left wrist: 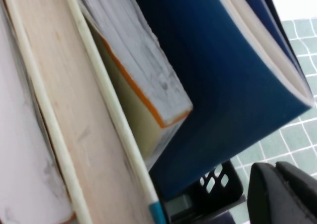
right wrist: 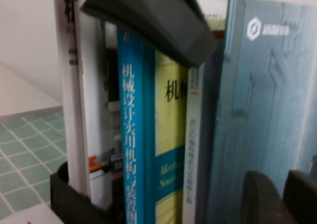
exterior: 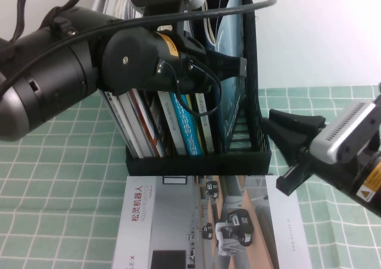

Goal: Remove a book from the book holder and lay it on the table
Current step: Hold the bookshelf, then pick up the right side book from the book shelf

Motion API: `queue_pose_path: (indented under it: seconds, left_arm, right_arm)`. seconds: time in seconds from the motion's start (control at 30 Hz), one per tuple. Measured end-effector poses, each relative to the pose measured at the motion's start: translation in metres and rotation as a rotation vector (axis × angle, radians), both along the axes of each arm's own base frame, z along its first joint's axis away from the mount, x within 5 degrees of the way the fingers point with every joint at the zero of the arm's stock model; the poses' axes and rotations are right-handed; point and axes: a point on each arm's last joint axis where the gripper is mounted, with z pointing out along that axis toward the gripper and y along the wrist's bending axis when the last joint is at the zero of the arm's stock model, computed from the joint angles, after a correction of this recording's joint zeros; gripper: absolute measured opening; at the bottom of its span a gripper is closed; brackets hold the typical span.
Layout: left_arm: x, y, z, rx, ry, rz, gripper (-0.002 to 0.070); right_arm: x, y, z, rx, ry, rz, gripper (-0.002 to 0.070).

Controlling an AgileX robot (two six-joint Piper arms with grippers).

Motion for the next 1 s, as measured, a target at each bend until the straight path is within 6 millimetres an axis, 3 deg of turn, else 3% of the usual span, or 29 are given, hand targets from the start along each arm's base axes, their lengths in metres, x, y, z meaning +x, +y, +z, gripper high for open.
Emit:
queue_pose_path:
  seconds: [0.1,0.23,0.47,0.67,1.0]
  left_arm:
    - [0.001,0.0,0.002,-0.02,-0.011,0.01,-0.0001]
    - [0.002,-0.001,0.004,-0.046,-0.024,0.02,-0.0001]
    - [0.005,-0.002,0.008,-0.086,-0.072,0.025,-0.0001]
    - [0.006,-0.003,0.009,-0.095,-0.082,0.026,-0.0001]
    - [0.006,-0.002,0.01,-0.086,-0.091,0.024,-0.0001]
  right_arm:
    - [0.006,0.005,-0.006,-0.005,0.021,0.03,0.0274]
    - [0.022,0.015,0.001,0.022,-0.004,0.058,0.0376]
    - [0.05,0.046,0.021,0.025,-0.044,0.088,0.04]
    - [0.066,0.074,0.018,-0.033,-0.032,0.071,0.0401]
    - [0.081,0.072,0.001,-0.086,0.049,-0.091,0.0401]
